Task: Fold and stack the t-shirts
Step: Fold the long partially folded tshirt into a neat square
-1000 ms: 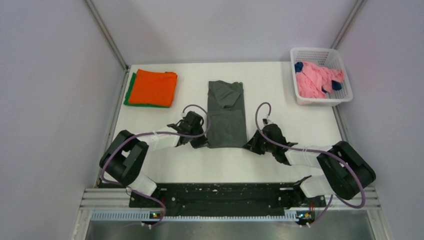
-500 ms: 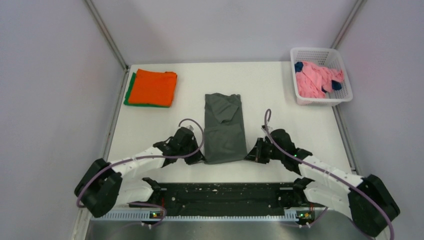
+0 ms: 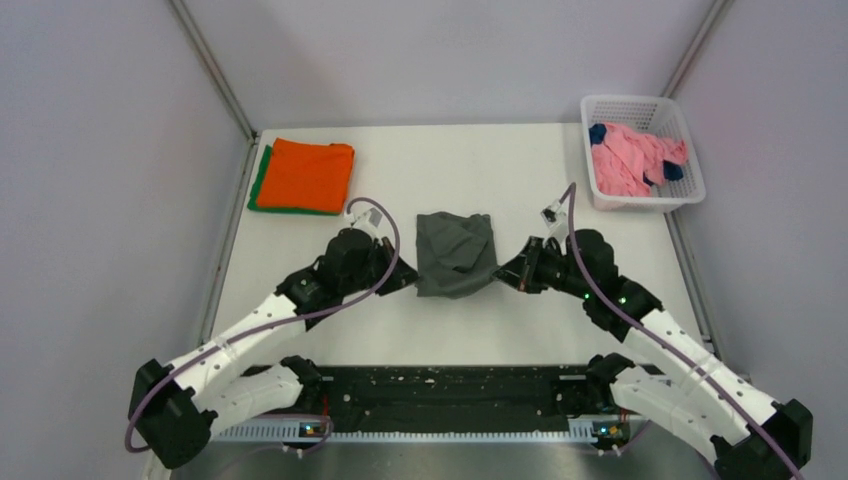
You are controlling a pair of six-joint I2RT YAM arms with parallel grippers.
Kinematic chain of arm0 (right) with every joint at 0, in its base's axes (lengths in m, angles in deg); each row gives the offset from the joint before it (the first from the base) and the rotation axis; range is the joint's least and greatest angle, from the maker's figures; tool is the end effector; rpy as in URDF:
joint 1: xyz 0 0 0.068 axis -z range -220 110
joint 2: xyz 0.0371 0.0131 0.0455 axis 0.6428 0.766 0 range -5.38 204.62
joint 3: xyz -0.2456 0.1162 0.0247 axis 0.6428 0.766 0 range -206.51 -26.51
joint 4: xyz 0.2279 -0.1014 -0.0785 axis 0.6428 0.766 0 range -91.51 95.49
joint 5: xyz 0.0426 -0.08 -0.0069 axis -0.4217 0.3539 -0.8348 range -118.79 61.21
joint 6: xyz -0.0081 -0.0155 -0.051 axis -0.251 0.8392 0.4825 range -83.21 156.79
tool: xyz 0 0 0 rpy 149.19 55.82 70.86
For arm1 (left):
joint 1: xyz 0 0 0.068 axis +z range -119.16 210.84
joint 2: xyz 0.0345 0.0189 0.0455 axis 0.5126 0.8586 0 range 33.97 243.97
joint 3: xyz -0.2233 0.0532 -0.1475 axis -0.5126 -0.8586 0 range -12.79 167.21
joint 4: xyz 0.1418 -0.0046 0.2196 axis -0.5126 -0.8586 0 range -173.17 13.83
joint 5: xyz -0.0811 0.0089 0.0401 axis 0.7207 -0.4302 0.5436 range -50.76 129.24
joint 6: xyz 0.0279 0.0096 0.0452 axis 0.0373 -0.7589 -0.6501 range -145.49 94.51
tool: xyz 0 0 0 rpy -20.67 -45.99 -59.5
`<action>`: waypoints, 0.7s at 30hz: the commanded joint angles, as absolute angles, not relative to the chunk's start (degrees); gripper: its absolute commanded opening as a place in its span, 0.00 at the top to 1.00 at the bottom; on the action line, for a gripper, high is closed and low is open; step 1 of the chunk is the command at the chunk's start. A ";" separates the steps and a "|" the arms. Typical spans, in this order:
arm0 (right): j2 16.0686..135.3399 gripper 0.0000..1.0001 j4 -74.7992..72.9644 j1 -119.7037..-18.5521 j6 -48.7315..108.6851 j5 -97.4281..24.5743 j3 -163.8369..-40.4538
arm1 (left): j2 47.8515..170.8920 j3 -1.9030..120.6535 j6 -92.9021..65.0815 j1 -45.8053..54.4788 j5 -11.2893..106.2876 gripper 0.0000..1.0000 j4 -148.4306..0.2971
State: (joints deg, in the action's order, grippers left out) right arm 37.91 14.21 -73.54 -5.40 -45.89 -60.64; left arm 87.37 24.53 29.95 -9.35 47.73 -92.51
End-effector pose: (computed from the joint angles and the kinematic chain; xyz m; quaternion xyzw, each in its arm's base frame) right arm 0.1419 0.1066 0.2693 -0.0169 0.8371 0.4256 0.3432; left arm 0.1545 -0.1375 0.2567 -0.0806 0.8710 -0.3995 0.2745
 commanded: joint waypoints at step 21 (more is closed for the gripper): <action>73.01 1.00 -0.66 -56.60 1.51 -48.35 -81.61 | 126.18 59.69 15.17 7.36 47.90 1.00 -95.25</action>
